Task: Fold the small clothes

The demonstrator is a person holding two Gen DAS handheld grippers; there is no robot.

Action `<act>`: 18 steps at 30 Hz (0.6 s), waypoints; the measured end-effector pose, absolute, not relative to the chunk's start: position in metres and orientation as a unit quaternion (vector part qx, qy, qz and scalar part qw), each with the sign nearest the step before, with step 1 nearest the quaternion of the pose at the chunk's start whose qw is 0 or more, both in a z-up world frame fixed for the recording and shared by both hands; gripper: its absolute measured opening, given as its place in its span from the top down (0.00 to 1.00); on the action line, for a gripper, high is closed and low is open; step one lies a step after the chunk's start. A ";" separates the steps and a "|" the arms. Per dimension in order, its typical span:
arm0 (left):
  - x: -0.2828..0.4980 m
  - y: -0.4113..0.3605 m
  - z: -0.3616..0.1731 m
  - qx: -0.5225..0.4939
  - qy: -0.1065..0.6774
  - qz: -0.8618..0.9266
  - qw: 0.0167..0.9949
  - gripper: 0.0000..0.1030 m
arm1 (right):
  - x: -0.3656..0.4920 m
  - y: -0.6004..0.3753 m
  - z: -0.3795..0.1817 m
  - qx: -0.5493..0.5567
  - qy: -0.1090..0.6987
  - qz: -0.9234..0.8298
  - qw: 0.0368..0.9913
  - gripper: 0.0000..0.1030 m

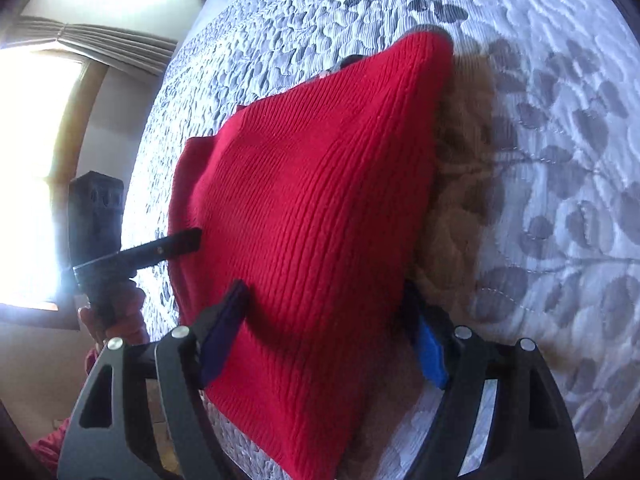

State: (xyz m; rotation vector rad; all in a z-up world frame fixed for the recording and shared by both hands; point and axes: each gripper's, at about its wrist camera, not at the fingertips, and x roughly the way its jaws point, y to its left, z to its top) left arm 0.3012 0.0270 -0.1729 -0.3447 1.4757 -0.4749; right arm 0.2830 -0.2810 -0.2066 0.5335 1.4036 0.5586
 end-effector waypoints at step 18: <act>0.289 0.001 -0.151 -0.207 0.648 -0.214 0.701 0.72 | 0.275 -0.286 -0.179 0.226 0.617 0.239 0.715 0.64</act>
